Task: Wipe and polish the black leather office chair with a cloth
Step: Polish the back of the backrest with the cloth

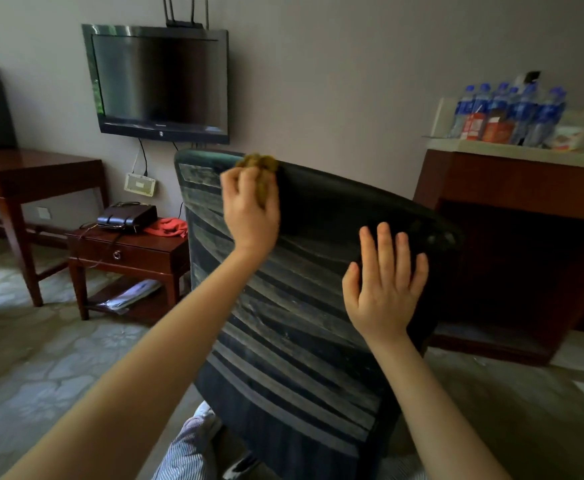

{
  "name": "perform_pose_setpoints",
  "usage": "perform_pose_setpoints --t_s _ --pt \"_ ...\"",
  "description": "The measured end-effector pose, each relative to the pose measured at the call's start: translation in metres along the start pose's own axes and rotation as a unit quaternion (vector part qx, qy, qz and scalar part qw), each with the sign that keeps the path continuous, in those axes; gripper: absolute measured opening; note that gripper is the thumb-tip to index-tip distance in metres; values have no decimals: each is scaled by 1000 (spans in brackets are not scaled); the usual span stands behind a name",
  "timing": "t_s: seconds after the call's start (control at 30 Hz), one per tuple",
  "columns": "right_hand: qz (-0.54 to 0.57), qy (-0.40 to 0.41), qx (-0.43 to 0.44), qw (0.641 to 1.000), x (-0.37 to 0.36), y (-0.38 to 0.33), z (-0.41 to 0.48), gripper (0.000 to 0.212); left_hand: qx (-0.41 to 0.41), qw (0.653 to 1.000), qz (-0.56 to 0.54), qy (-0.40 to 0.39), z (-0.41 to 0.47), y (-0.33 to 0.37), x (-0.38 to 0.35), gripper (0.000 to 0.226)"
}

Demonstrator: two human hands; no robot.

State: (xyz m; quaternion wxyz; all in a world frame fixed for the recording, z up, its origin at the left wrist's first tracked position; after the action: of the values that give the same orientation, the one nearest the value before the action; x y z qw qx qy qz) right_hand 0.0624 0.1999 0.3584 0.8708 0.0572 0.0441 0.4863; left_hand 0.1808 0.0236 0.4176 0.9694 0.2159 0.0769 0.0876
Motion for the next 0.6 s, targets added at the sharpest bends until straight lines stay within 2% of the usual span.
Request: perform_pose_setpoints --t_s 0.07,0.13,0.23,0.37,0.47,0.53,0.6 --pt "-11 6 4 1000 -3 1 -3 54 113 994 0 9 14 -42 7 31" --pt "-31 12 17 999 -6 0 -5 58 167 986 12 13 24 -70 11 31" --pt "-46 5 36 998 -11 1 -6 59 156 987 28 7 27 -74 9 33" --pt "-12 14 -6 1000 -2 3 -4 52 139 989 26 39 10 -48 8 41" --pt "32 14 21 999 4 -13 -2 48 79 997 0 20 -13 -11 -3 29" --pt "57 21 43 997 6 -29 0 46 -18 1000 -3 -6 -31 18 -14 21" --pt "85 25 26 996 3 -34 3 42 -135 990 13 -31 -48 42 -22 18"
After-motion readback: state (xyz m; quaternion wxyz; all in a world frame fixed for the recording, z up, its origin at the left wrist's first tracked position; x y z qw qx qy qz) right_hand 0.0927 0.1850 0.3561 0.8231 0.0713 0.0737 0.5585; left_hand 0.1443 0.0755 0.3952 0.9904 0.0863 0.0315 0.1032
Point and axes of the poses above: each hand's wrist, its own z-axis towards the middle knuckle, its own x-axis out of the back of the hand, y = z × x, the point moved 8 cm from there along z, towards the middle knuckle, and after that the axes turned 1 degree about -y, right-handed, at the moved point
